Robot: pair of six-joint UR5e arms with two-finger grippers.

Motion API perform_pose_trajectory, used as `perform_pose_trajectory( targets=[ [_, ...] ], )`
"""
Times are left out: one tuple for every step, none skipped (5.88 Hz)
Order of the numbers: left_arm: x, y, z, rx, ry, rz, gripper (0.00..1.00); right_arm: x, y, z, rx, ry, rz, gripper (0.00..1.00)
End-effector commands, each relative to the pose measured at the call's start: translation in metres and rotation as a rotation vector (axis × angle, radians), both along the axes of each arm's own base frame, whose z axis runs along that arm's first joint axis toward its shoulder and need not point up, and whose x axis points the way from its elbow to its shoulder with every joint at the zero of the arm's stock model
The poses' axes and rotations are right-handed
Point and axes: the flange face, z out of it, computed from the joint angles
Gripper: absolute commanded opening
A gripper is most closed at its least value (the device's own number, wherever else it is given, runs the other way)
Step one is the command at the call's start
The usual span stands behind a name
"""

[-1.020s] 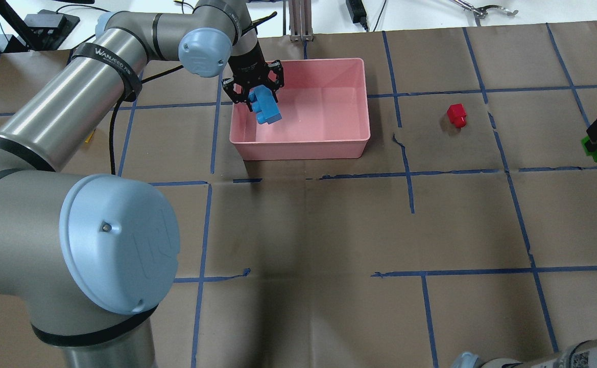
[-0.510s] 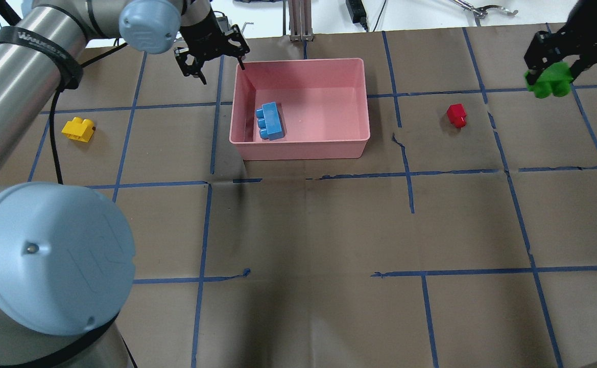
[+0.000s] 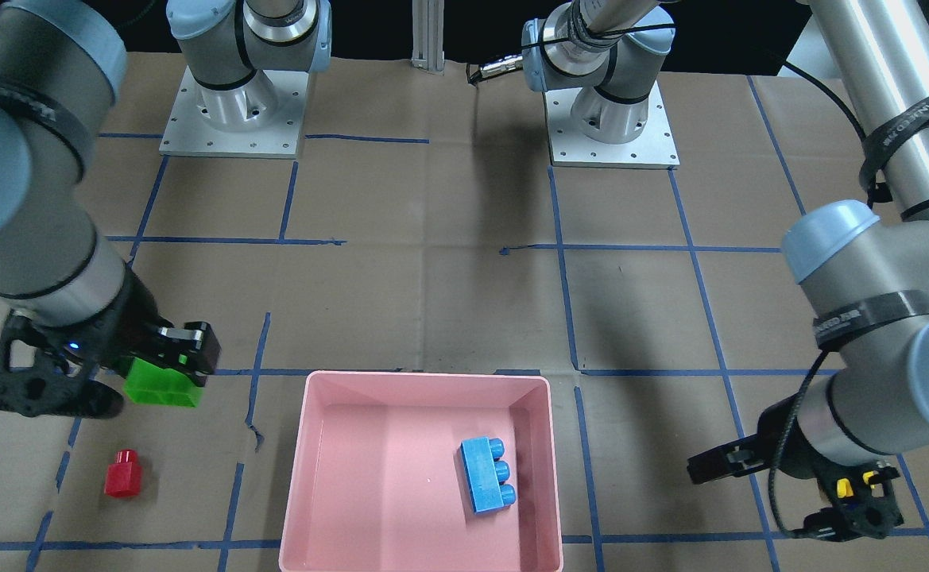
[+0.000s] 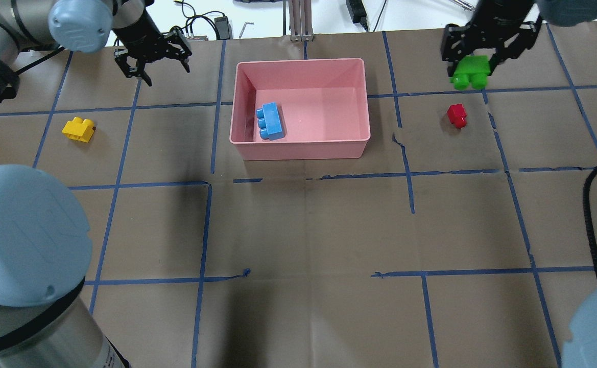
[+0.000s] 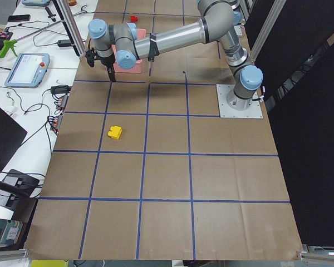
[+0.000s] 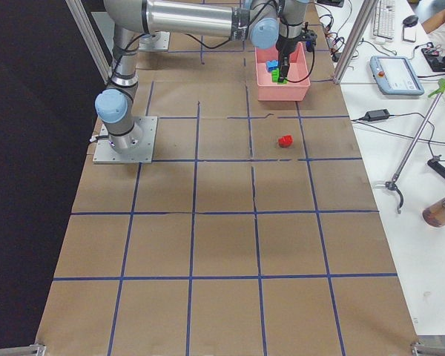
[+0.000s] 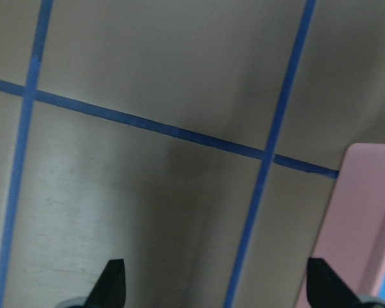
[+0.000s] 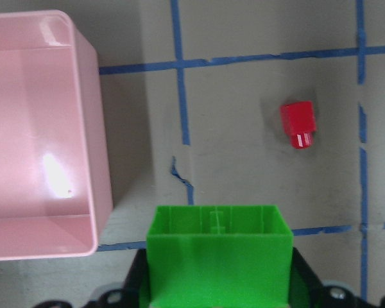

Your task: Put all blocks into box

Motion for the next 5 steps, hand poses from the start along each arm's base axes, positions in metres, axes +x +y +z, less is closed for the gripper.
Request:
perform_pose_trajectory(
  targets=[
    [0.101,0.021,-0.027,0.008,0.004,-0.213,0.97,0.104,-0.035,-0.07,0.053,-0.019,0.029,0.21],
    [0.134,0.027,-0.031,0.051,-0.117,-0.443,0.97,0.113,-0.048,-0.108,0.064,-0.051,0.036,0.21],
    [0.158,0.025,-0.043,0.033,-0.14,-0.6,0.97,0.138,-0.048,-0.144,0.094,-0.073,0.062,0.22],
    [0.168,0.019,-0.06,0.013,-0.15,-0.595,0.96,0.168,-0.039,-0.161,0.107,-0.07,0.086,0.27],
    [0.173,0.018,-0.075,0.015,-0.142,-0.631,0.96,0.182,-0.034,-0.167,0.113,-0.078,0.071,0.36]
  ],
)
